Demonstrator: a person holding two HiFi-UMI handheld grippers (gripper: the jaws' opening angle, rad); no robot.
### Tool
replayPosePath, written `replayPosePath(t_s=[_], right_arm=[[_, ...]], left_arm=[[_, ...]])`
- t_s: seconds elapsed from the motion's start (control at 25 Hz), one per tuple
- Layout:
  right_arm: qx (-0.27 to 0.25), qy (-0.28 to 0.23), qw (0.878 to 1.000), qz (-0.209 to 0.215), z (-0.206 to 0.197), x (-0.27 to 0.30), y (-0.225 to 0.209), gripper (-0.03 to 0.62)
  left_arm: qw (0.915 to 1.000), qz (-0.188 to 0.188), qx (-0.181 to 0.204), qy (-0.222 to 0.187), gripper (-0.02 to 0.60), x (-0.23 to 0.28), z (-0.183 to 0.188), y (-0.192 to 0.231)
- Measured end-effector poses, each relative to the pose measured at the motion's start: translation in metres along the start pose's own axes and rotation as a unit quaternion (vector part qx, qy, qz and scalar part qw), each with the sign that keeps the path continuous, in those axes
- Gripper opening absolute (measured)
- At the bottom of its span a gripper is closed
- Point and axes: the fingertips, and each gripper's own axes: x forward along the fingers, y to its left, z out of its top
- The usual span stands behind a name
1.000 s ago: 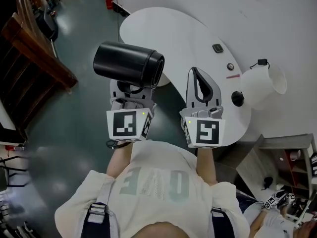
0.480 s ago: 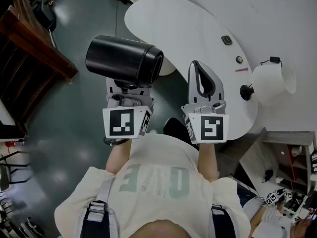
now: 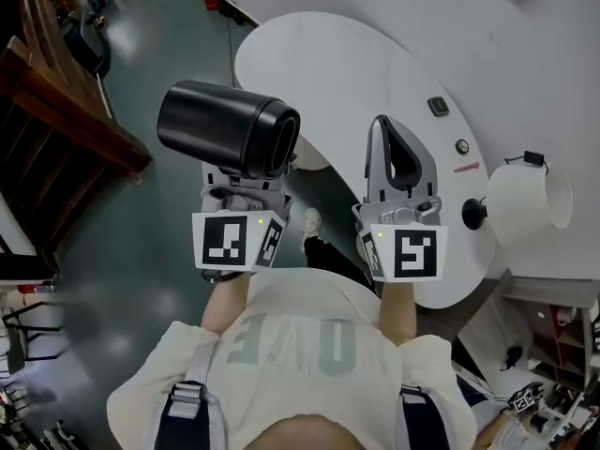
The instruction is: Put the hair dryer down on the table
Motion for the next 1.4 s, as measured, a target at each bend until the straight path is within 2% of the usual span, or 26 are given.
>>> replayPosePath(t_s=[0.36,0.56,0.72,1.0,1.2,1.4], right_arm=[[0.005,-0.015,1.000,0.002,-0.019,0.105,-0.070,0.005],[0.022,-0.009,1.000,0.009,-0.030,0.149,-0.089,0.005],[0.031,-0.007,0.999,0.002,-0.035,0.172,-0.096,0.005],[0.027,-0.001,0.999,-0.042,-0.043,0.200,-0.108,0.005],[0.022,0.004,0.998,-0.050,-0.050,0.214,-0.107,0.005],[0.020,0.011,0.998,-0.057,-0.057,0.222,-0.109,0.005]], left_arm=[[0.9998,-0.006,0.013,-0.010,0.216,0.123,-0.014,0.019],[0.9999,-0.011,0.011,-0.003,0.216,0.171,-0.019,0.031],[0.9997,-0.022,0.008,0.011,0.216,0.198,-0.030,0.038],[0.9975,-0.068,0.012,0.018,0.216,0.237,-0.040,0.043],[0.9956,-0.090,0.014,0.019,0.213,0.256,-0.045,0.046],[0.9923,-0.116,0.007,0.042,0.213,0.269,-0.060,0.043]])
